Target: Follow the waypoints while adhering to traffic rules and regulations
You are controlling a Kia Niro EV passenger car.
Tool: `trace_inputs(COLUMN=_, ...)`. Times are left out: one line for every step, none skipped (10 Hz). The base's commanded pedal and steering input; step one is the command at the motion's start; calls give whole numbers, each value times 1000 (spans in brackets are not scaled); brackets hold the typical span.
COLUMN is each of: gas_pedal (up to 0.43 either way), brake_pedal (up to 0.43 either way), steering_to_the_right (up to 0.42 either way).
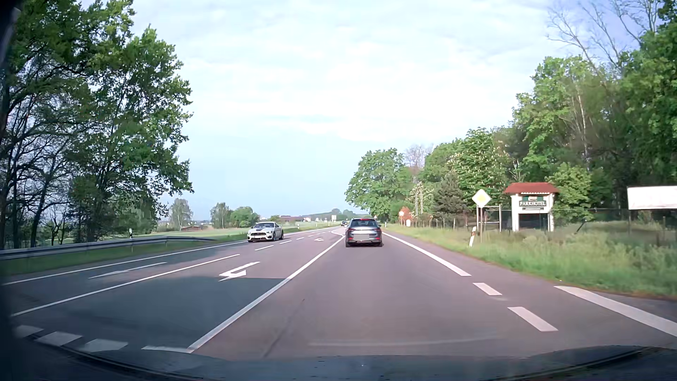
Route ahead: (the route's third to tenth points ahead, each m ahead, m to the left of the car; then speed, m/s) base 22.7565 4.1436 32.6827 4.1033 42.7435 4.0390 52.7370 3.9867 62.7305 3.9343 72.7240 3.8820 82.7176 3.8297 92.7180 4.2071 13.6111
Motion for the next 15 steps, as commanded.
trace_inputs(gas_pedal=118, brake_pedal=0, steering_to_the_right=-9)
trace_inputs(gas_pedal=118, brake_pedal=0, steering_to_the_right=-8)
trace_inputs(gas_pedal=118, brake_pedal=0, steering_to_the_right=-7)
trace_inputs(gas_pedal=118, brake_pedal=0, steering_to_the_right=-7)
trace_inputs(gas_pedal=118, brake_pedal=0, steering_to_the_right=-7)
trace_inputs(gas_pedal=118, brake_pedal=0, steering_to_the_right=-7)
trace_inputs(gas_pedal=118, brake_pedal=0, steering_to_the_right=-7)
trace_inputs(gas_pedal=118, brake_pedal=0, steering_to_the_right=-7)
trace_inputs(gas_pedal=118, brake_pedal=0, steering_to_the_right=-7)
trace_inputs(gas_pedal=118, brake_pedal=0, steering_to_the_right=-7)
trace_inputs(gas_pedal=118, brake_pedal=0, steering_to_the_right=-7)
trace_inputs(gas_pedal=118, brake_pedal=0, steering_to_the_right=-7)
trace_inputs(gas_pedal=118, brake_pedal=0, steering_to_the_right=-7)
trace_inputs(gas_pedal=118, brake_pedal=0, steering_to_the_right=-7)
trace_inputs(gas_pedal=118, brake_pedal=0, steering_to_the_right=-7)
